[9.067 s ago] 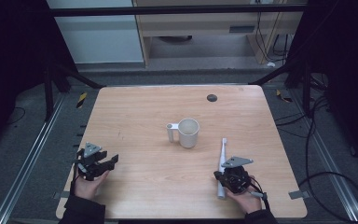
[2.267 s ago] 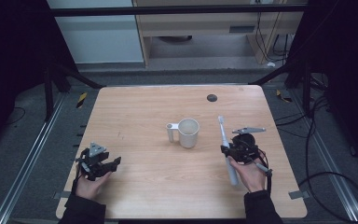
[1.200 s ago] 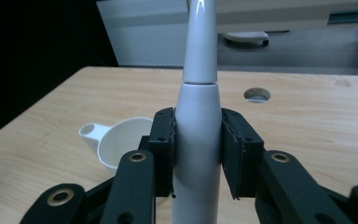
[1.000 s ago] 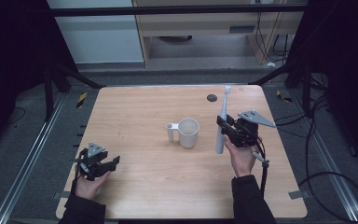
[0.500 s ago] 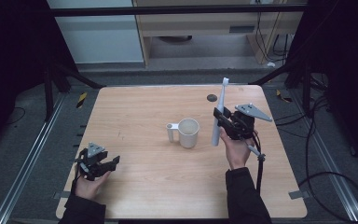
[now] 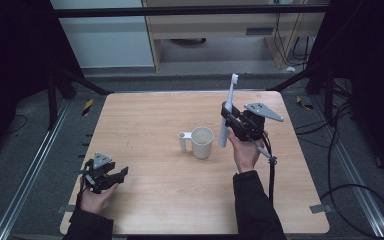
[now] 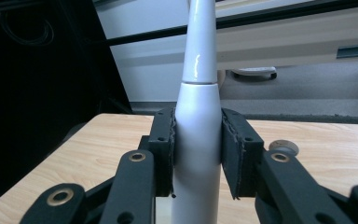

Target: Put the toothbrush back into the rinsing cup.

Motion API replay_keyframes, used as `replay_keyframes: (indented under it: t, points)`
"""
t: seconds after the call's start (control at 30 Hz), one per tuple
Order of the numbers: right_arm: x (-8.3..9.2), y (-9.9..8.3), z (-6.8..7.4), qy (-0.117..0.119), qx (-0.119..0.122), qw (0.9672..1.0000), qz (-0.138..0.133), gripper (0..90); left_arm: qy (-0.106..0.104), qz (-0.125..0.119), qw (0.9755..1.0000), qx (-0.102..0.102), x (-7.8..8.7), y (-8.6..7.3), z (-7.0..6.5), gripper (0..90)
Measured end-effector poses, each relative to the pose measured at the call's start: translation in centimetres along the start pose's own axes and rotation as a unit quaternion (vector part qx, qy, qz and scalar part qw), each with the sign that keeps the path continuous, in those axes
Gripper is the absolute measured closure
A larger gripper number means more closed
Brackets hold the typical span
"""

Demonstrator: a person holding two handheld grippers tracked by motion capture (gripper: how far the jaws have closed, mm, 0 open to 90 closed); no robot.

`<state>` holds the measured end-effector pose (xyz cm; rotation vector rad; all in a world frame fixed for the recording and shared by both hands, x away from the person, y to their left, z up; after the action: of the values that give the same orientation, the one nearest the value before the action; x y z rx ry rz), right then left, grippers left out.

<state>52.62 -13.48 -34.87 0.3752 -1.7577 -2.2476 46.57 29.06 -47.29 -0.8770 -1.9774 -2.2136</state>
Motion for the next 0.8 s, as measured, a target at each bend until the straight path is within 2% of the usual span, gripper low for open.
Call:
replay_keyframes:
  t: [0.8]
  points:
    - [-2.9, -0.7, 1.2, 0.009, -0.018, 0.9998, -0.009, 67.4, 0.001, -0.002, 1.0, 0.001, 0.1, 0.0, 0.0, 42.7]
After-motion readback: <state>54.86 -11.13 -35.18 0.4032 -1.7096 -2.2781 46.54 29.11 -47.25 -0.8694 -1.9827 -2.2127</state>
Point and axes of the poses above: each handheld gripper's, and its own axes: x roughly backward along the jaws, y roughly out of its top, z roughly to its left, the point moved 1 cm from there along -x, roughly forward along the jaws, and after that the axes turned 15 degrees about -z, right-handed, at the moved point
